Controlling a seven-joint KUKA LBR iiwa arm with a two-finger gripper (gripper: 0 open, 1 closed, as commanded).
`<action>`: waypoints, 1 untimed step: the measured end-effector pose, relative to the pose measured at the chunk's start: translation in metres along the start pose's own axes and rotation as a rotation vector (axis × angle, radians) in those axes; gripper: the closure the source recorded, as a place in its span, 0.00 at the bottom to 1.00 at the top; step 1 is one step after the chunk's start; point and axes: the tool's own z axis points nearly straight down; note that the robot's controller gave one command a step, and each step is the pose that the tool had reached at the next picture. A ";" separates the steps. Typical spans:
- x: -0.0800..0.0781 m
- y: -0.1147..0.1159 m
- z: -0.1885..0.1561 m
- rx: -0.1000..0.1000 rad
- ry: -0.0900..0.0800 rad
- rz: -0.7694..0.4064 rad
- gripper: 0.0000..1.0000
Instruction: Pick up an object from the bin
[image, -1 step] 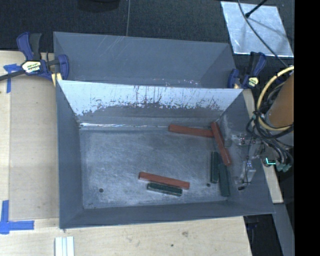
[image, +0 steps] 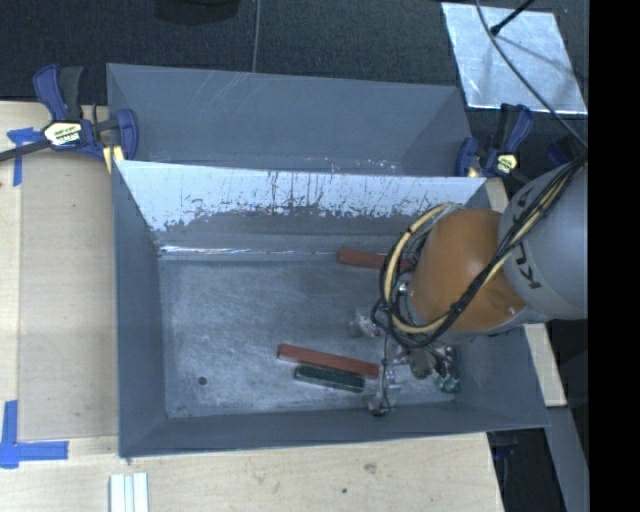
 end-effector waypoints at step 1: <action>-0.002 -0.005 -0.004 0.005 -0.008 0.004 1.00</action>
Offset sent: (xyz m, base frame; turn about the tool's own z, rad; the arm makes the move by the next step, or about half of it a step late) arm 0.0000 0.0000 0.0000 0.0000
